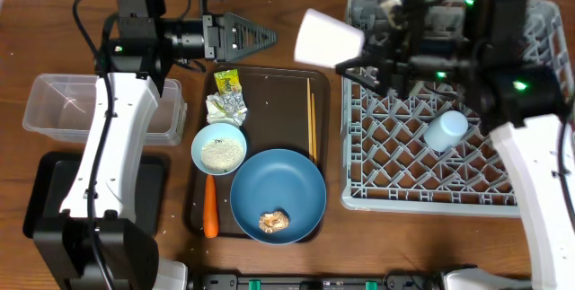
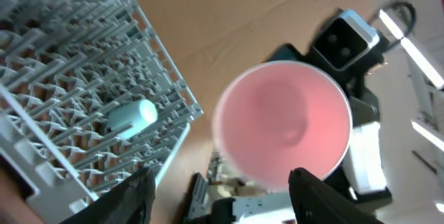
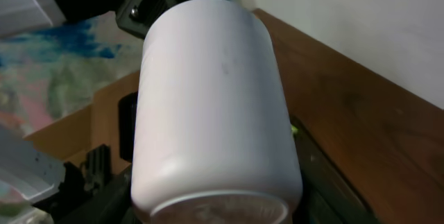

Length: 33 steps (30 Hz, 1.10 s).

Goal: Sort waste into correct bins and load items into the dishwasher rack
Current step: 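Hand the pink cup from the left gripper to the right gripper, then place the pink cup in the dish rack beside the blue cup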

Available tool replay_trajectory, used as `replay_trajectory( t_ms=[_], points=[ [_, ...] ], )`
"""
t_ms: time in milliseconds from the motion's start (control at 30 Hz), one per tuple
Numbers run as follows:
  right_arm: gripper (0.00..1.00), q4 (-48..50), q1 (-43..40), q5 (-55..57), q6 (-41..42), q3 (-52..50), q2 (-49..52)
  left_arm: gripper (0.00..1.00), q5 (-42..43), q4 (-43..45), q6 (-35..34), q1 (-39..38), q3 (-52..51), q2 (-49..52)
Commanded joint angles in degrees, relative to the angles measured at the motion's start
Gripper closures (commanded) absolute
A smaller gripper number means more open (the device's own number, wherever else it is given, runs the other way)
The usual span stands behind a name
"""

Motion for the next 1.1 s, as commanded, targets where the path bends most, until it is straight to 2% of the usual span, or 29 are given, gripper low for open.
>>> replay_trajectory(
  t_ms=[0,133,367,500,800,933,1067],
  points=[
    [0.50,-3.37,-2.12,8.07,0.52,0.22,-3.26,0.36,-0.66,0.20,0.52,0.81,0.59,-1.09],
    [0.51,-11.76,-4.37,21.79,0.83,0.22,-5.66,0.36,-0.63,0.17,0.50,0.92,0.59,-1.07],
    [0.49,-28.81,-9.14,42.75,7.32,0.22,-7.30,0.36,-0.66,0.17,0.50,0.92,0.59,-1.09],
    [0.48,-33.31,-11.96,43.58,8.68,0.22,-6.32,0.36,-0.68,0.20,0.50,0.92,0.59,-1.07],
    [0.48,-37.64,-10.75,42.97,10.10,0.20,-1.16,0.36,-2.82,0.15,0.52,0.90,0.59,-1.07],
    [0.49,-38.95,-8.92,43.21,12.63,0.20,2.97,0.36,-8.81,-1.25,0.52,0.87,0.59,-1.07],
    [0.50,-39.54,-8.28,43.52,13.86,0.20,5.99,0.36,-20.81,-8.85,1.22,0.72,0.59,-1.07]
  ],
)
